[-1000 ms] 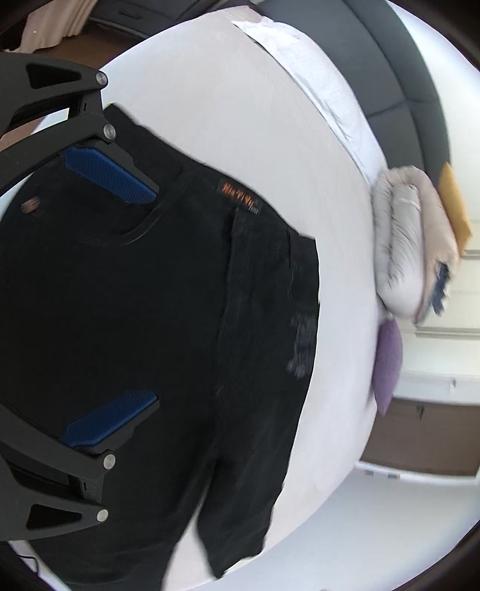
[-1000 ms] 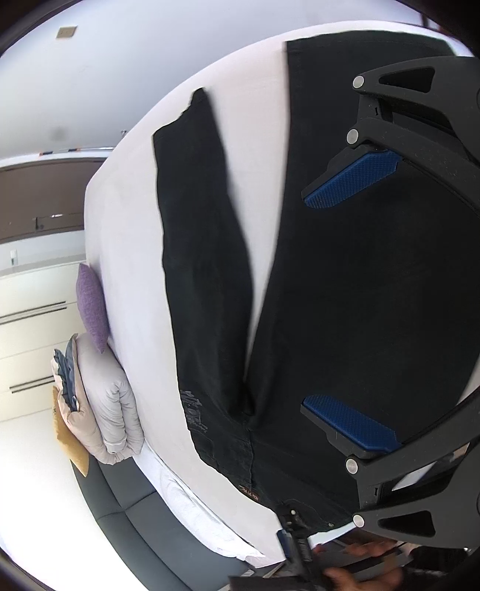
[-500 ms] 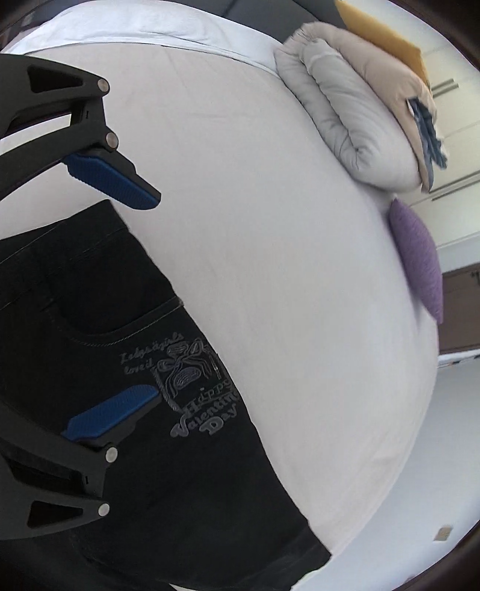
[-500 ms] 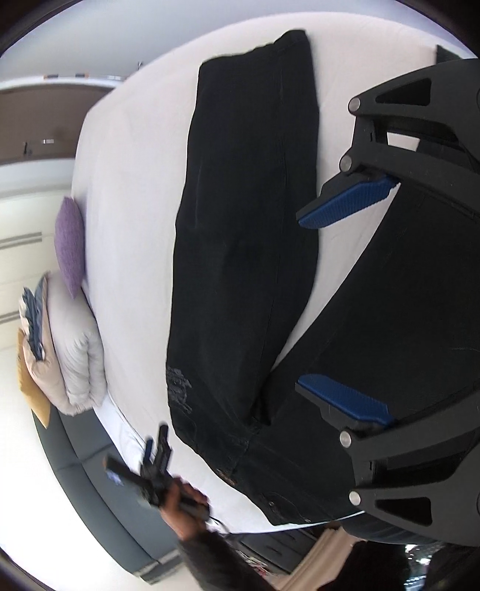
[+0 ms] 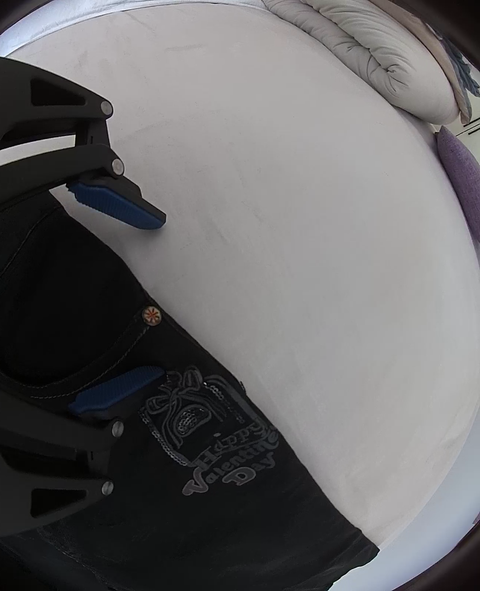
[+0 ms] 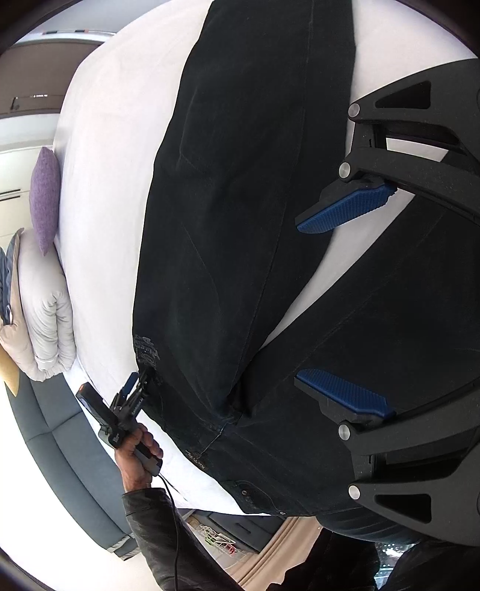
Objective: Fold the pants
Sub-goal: 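Move both grippers down to the waistband of the black jeans, then grasp the waistband with both grippers and fold it over onto the legs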
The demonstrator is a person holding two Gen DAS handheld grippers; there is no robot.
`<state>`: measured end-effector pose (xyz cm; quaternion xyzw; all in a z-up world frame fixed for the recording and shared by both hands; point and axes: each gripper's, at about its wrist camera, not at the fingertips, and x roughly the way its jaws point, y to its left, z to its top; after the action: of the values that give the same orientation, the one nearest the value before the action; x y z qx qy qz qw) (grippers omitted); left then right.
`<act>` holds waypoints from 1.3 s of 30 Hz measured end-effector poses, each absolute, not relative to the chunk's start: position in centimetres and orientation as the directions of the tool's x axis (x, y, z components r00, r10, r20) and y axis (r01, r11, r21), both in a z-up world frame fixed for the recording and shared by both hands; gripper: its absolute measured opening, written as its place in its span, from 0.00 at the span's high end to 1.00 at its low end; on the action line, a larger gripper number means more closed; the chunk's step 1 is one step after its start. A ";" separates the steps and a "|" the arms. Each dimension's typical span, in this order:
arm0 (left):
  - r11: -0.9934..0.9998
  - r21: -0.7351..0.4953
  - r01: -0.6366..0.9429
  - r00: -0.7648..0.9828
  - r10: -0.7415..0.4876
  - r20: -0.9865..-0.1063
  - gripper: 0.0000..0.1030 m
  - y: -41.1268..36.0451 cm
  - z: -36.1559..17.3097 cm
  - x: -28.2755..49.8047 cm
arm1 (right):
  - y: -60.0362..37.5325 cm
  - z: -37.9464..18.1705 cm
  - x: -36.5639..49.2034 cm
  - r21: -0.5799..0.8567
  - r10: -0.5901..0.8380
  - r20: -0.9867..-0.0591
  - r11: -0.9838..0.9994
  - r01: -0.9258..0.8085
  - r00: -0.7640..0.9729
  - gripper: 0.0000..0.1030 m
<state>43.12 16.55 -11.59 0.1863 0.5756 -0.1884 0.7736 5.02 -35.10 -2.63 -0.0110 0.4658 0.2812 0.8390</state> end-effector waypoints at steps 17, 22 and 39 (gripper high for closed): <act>0.863 0.267 0.428 0.608 -0.056 -0.792 0.90 11.0 -6.8 25.7 | -26.7 2.8 10.2 0.065 0.453 -0.759 0.768 -0.637 0.468 0.54; 0.849 0.318 0.422 0.688 -0.072 -0.722 0.90 10.4 -5.1 20.5 | -21.6 3.7 13.3 -0.052 0.415 -0.767 0.721 -0.691 0.490 0.54; 0.881 0.266 0.392 0.717 -0.112 -0.688 0.90 15.5 -4.1 21.3 | -9.1 2.2 17.2 -0.202 0.319 -0.834 0.582 -0.788 0.450 0.92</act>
<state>21.26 15.47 -4.06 0.2005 0.3491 -0.1393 0.9047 17.20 -9.09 2.18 -0.2978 0.3934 0.3467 0.7977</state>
